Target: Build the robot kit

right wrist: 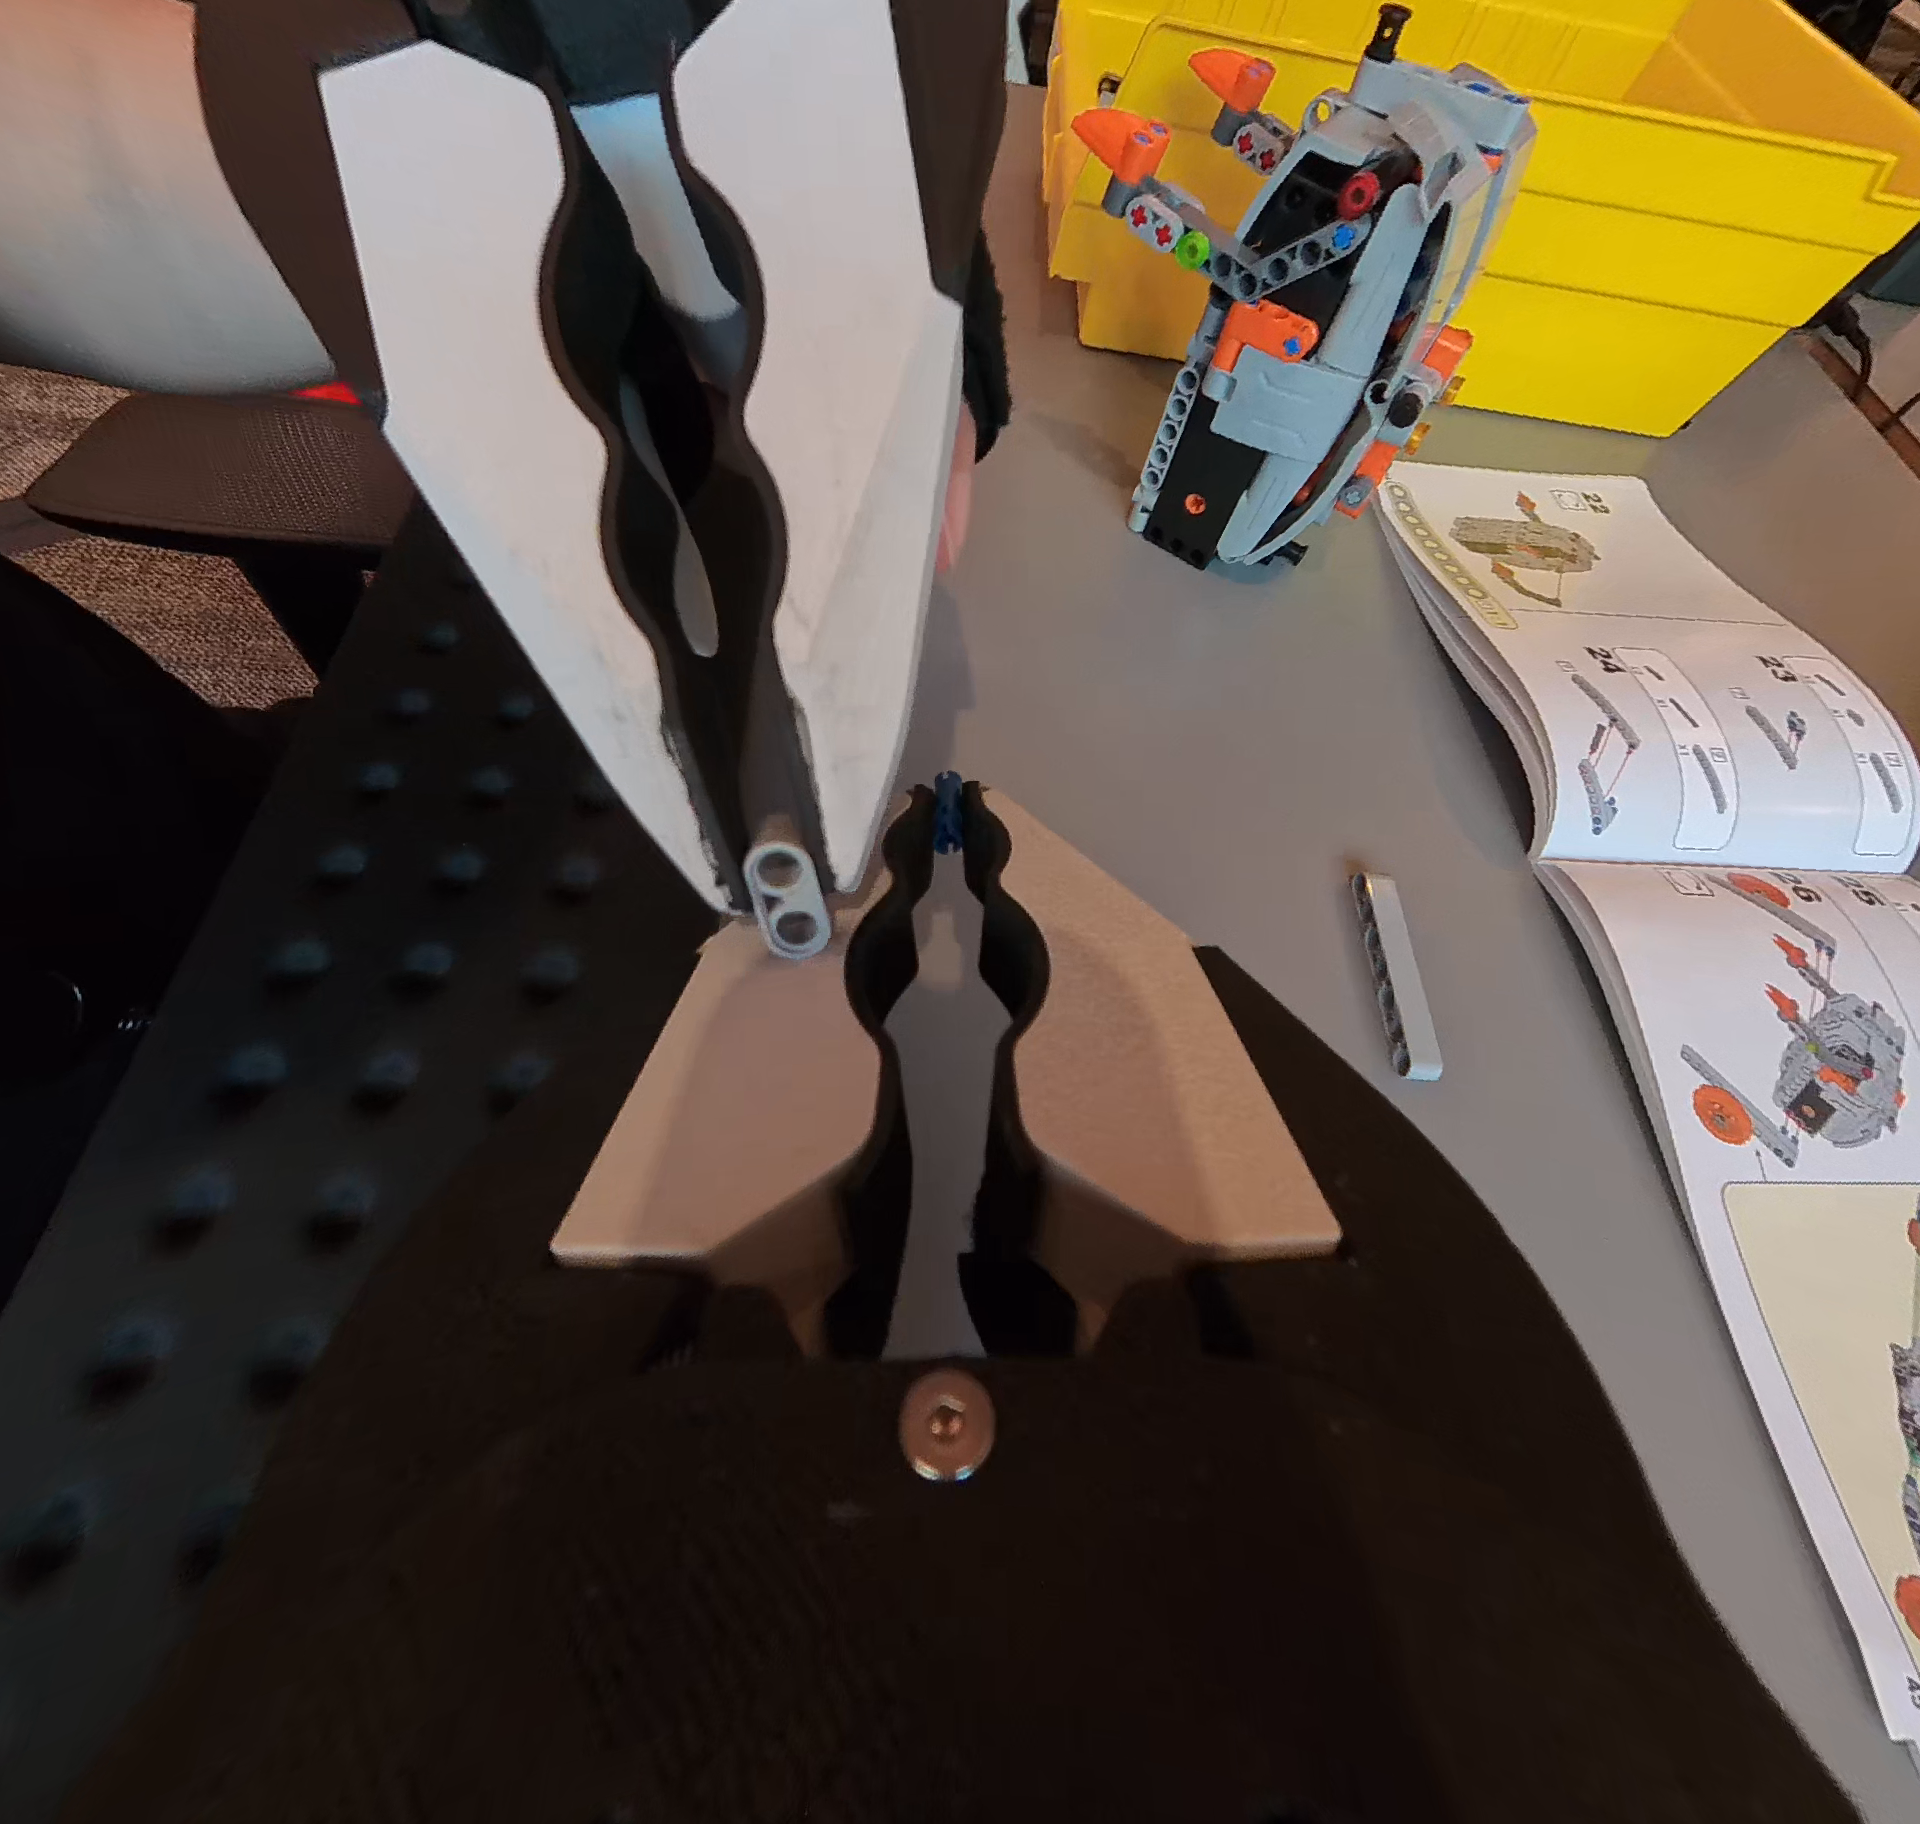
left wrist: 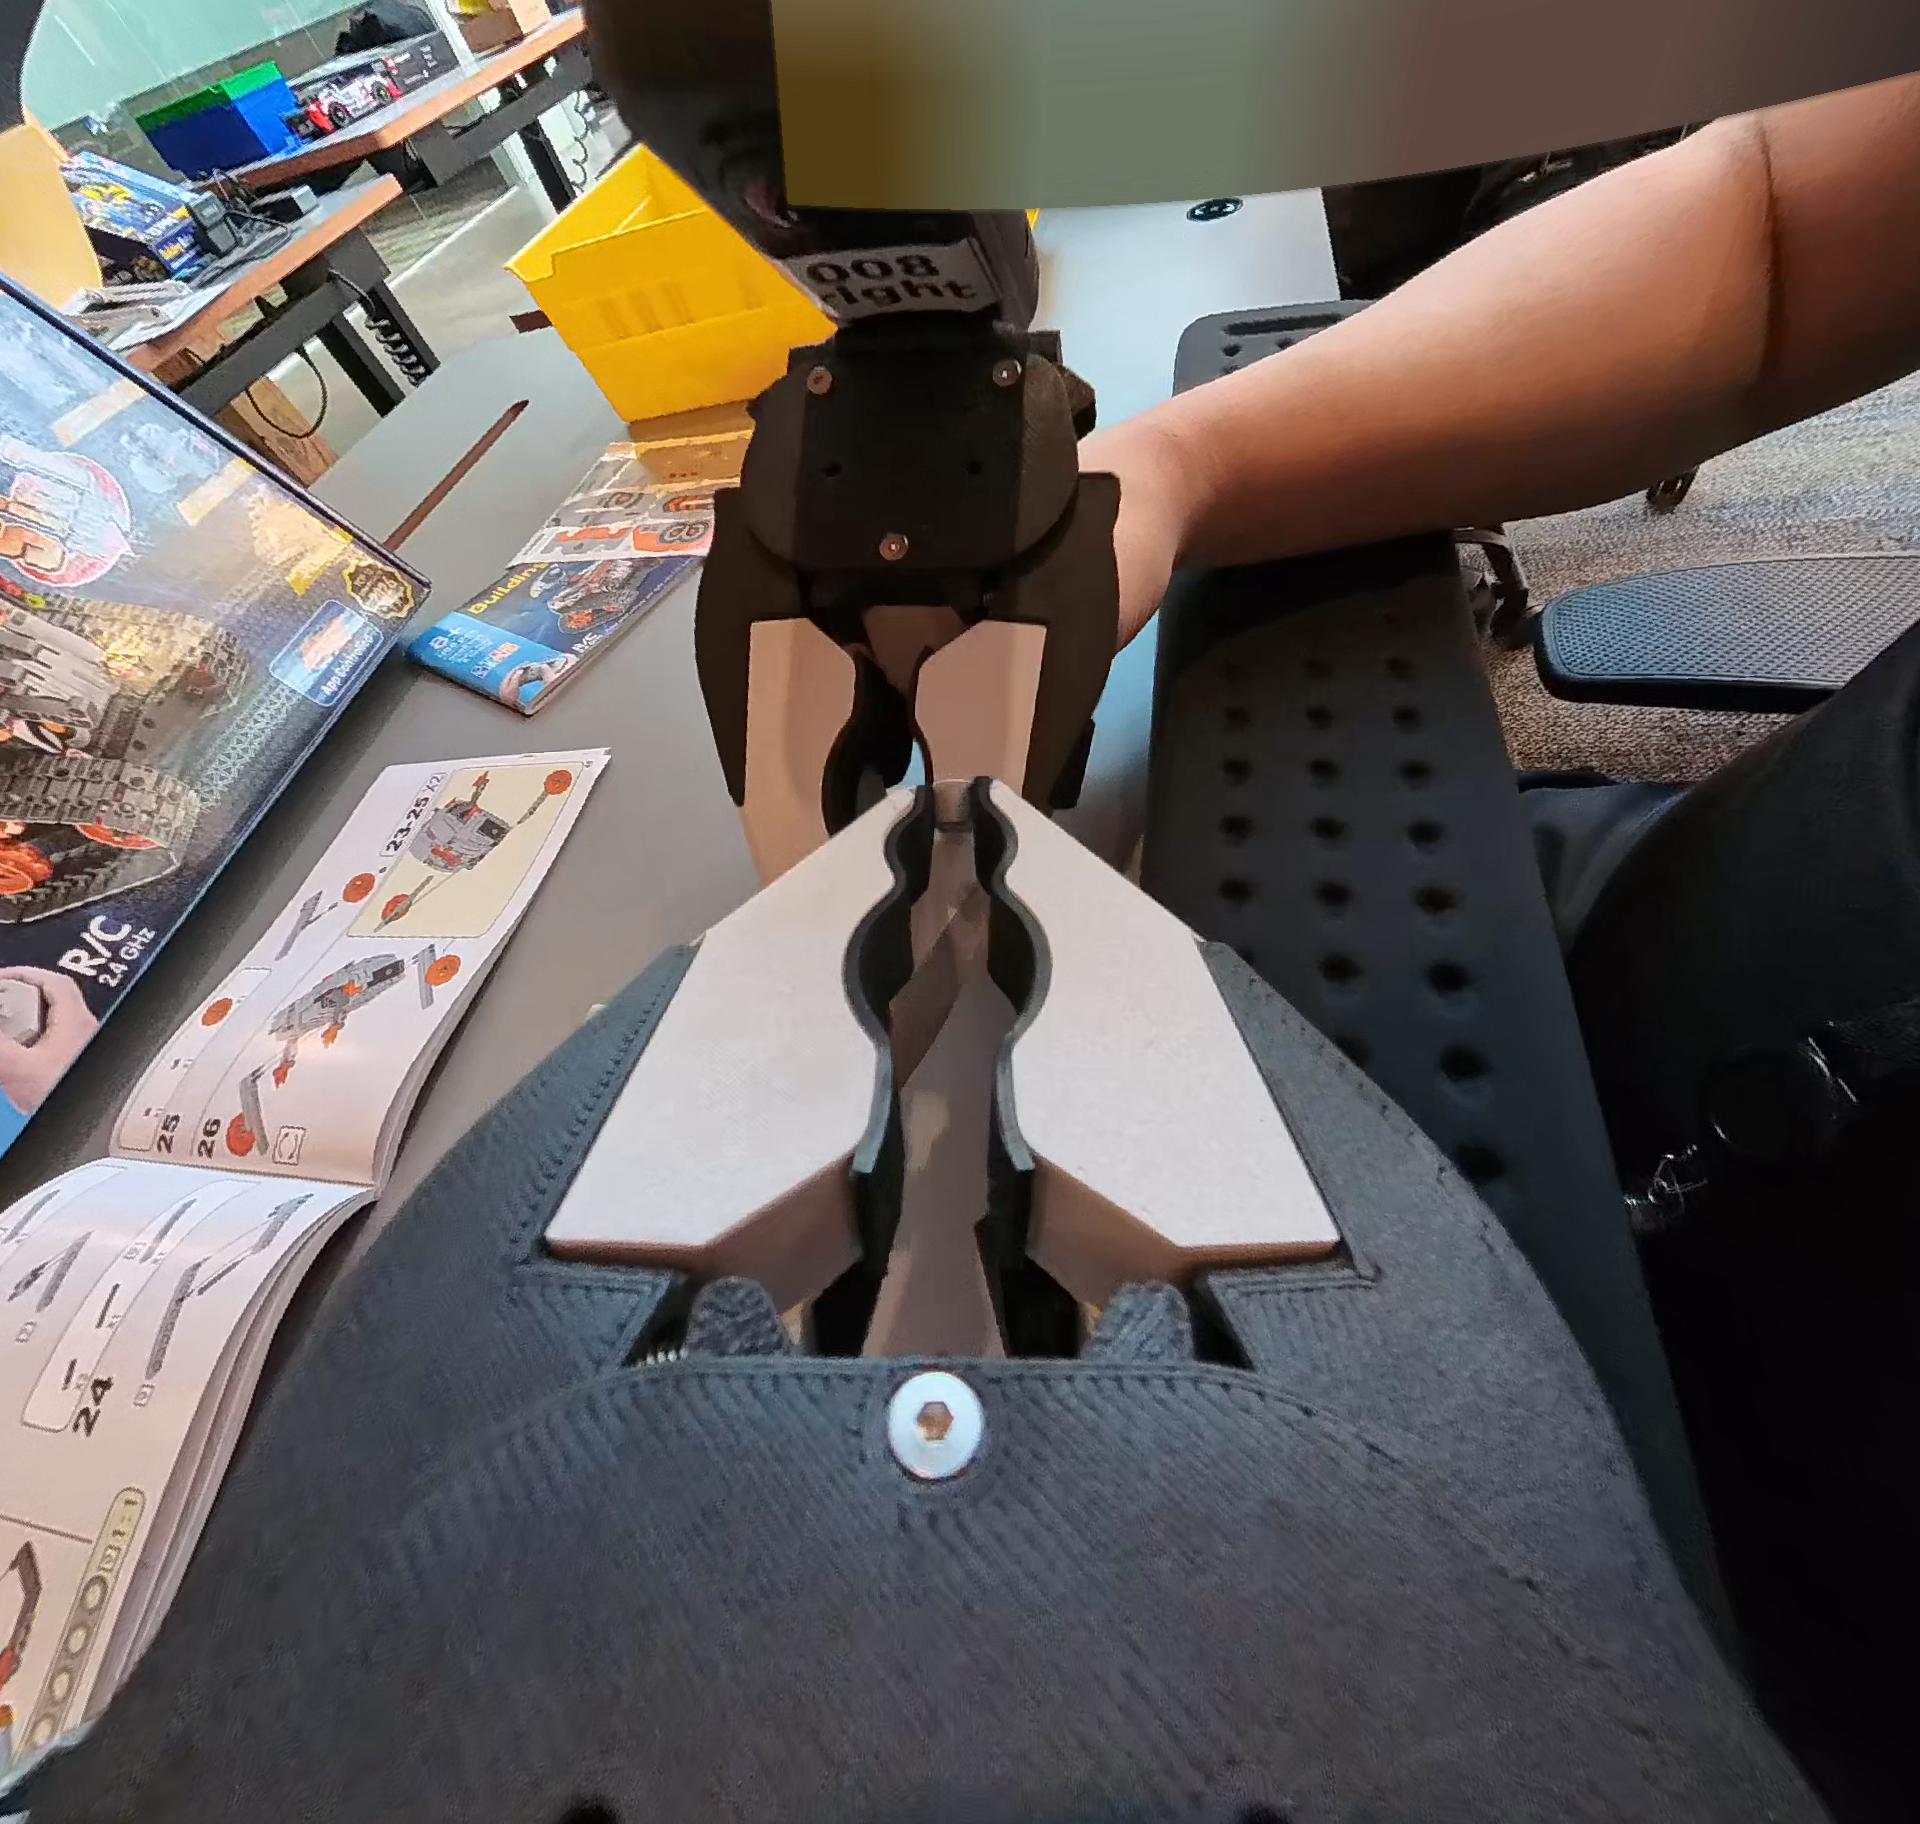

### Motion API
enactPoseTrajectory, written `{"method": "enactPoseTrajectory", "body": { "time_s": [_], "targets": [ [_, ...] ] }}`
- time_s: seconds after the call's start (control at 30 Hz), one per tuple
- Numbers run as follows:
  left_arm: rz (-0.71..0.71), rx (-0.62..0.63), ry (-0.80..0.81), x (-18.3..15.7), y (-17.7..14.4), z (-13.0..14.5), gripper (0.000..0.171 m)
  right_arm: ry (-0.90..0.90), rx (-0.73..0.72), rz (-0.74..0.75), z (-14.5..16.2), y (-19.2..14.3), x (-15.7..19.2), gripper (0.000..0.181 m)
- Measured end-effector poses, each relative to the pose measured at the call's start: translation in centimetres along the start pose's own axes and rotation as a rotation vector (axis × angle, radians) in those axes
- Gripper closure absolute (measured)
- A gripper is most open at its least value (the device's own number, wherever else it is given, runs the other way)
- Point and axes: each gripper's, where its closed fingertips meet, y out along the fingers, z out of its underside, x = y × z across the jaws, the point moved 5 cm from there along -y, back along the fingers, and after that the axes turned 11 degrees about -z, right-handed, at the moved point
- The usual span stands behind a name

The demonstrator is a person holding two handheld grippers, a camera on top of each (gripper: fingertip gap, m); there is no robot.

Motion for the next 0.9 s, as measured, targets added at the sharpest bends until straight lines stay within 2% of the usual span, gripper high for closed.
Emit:
{"method": "enactPoseTrajectory", "body": {
  "time_s": [0.9],
  "targets": [
    [-0.071,0.107,0.172,-0.9,0.7,0.5,0.166,-0.013,0.083,0.008,1.2,0.5,0.0,0.178]
  ]
}}
